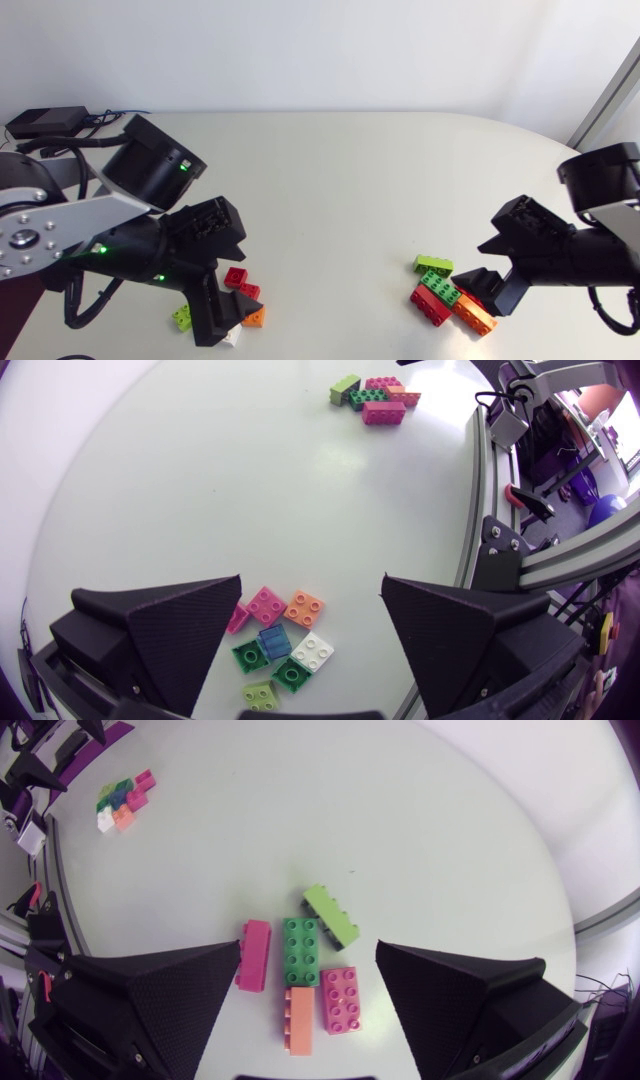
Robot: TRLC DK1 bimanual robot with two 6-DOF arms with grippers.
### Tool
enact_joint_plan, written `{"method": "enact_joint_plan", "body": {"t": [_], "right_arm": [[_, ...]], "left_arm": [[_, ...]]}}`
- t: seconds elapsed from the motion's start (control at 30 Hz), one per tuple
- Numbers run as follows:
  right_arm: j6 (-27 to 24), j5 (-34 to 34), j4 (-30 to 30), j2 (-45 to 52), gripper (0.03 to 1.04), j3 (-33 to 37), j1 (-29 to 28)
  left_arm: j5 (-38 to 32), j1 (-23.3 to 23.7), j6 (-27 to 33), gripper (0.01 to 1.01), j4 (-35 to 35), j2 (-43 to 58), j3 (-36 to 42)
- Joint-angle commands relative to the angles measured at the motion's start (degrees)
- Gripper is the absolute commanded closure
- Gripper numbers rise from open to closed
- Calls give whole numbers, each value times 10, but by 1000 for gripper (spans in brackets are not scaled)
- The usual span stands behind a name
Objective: Sort duplo bricks by size, large to the right and small to the left
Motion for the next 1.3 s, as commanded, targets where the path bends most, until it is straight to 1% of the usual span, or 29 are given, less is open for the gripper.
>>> {"method": "enact_joint_plan", "body": {"t": [0.0, 0.1, 0.13, 0.2, 0.27, 0.33, 0.4, 0.53, 0.63, 0.77, 0.87, 0.97, 1.07, 1.13, 1.23, 1.27], "right_arm": [[33, 22, -2, -44, 66, 7, -5], [43, 64, 20, -87, 66, 4, -11], [49, 69, 23, -95, 66, 6, -18], [51, 69, 24, -103, 66, 8, -39], [51, 69, 23, -103, 66, 6, -47], [53, 67, 25, -105, 66, 0, -54], [66, 59, 32, -122, 66, -5, -66], [87, 62, 56, -172, 66, -15, -67], [97, 72, 66, -194, 66, -25, -66], [110, 115, 82, -220, 66, -40, -50], [115, 146, 102, -266, 66, -54, -45], [114, 162, 113, -294, 66, -65, -45], [114, 168, 113, -300, 66, -68, -46], [114, 169, 114, -313, 66, -73, -46], [116, 169, 134, -345, 66, -85, -44], [122, 169, 139, -353, 66, -87, -43]], "left_arm": [[-19, 4, -32, 51, -5, -20, 16], [-44, 4, -63, 51, 1, -47, 16], [-47, 12, -67, 51, 2, -59, 16], [-53, 32, -75, 51, 3, -81, 15], [-73, 58, -80, 49, -1, -98, 15], [-111, 61, -85, 48, -14, -113, 14], [-136, 77, -91, 48, -18, -137, 9], [-148, 109, -98, 48, -14, -196, -8], [-162, 123, -106, 48, -3, -230, -26], [-171, 142, -106, 48, 0, -258, -43], [-187, 151, -111, 48, -1, -277, -60], [-222, 150, -115, 48, 0, -301, -72], [-260, 149, -115, 48, 10, -318, -78], [-272, 149, -115, 48, 13, -329, -85], [-292, 150, -108, 48, 18, -338, -90], [-300, 157, -105, 48, 23, -338, -90]]}}
